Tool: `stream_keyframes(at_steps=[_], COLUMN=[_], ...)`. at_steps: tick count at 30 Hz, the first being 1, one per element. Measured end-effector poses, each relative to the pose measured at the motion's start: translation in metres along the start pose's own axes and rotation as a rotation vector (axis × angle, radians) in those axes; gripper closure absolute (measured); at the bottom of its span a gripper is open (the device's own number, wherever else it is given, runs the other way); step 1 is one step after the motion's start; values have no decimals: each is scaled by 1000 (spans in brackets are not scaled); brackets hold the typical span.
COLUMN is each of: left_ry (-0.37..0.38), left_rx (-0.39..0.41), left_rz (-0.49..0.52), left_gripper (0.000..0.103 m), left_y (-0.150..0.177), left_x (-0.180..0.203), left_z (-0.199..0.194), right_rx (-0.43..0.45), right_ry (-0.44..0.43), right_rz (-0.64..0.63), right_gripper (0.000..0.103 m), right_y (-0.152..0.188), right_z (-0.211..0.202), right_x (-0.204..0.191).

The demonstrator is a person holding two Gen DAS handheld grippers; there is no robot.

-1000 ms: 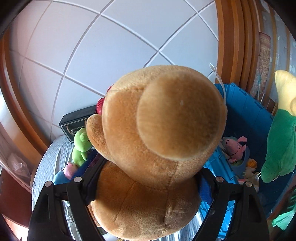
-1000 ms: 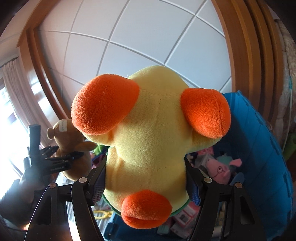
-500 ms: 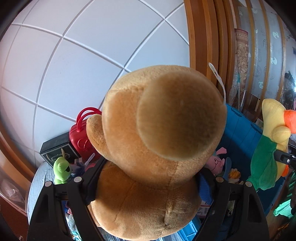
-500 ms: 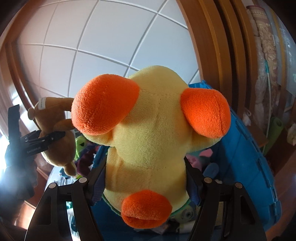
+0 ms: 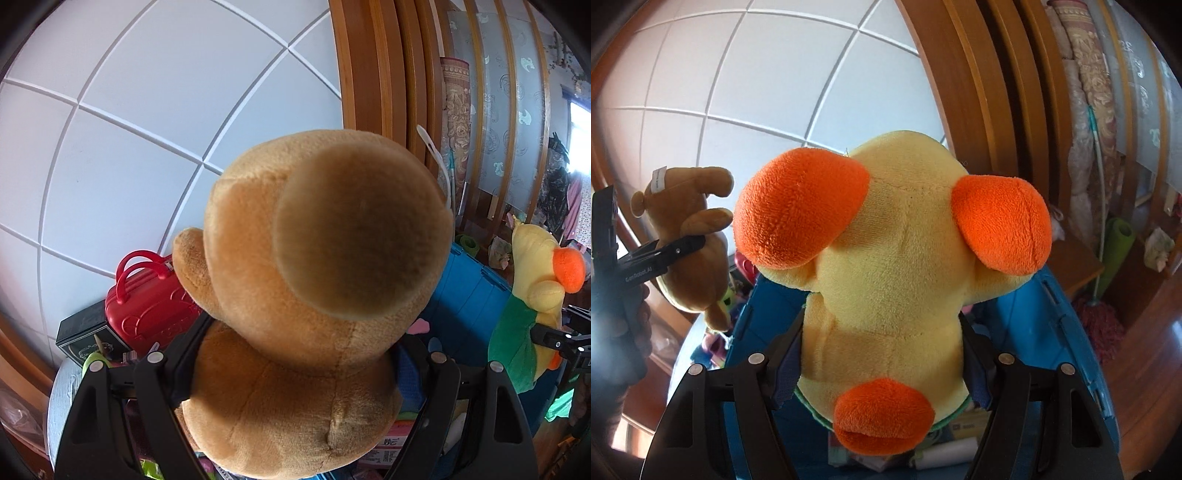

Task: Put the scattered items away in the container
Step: 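Lift and carry the teddy bear and duck plush over the blue crate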

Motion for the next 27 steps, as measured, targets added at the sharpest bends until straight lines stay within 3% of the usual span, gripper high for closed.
stream_keyframes(at_steps=[27], left_ry=[63], left_rx=[-2], left_rz=[47], left_gripper=[18], left_y=[-58], left_x=[27], left_z=[75], right_rx=[-59], right_ry=[33], right_rz=[10], right_gripper=[30], right_y=[-22], right_z=[44], right_x=[42])
Point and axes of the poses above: each gripper's, at about its wrist camera, not at the fingertips, and z roughly the way its jaws point, x to its right, y to its underside, the point moved 4 cm from there along z, roughly the way its jaws point, and after that the axes turned 8 degrees about -x, right-handed, at the moved point
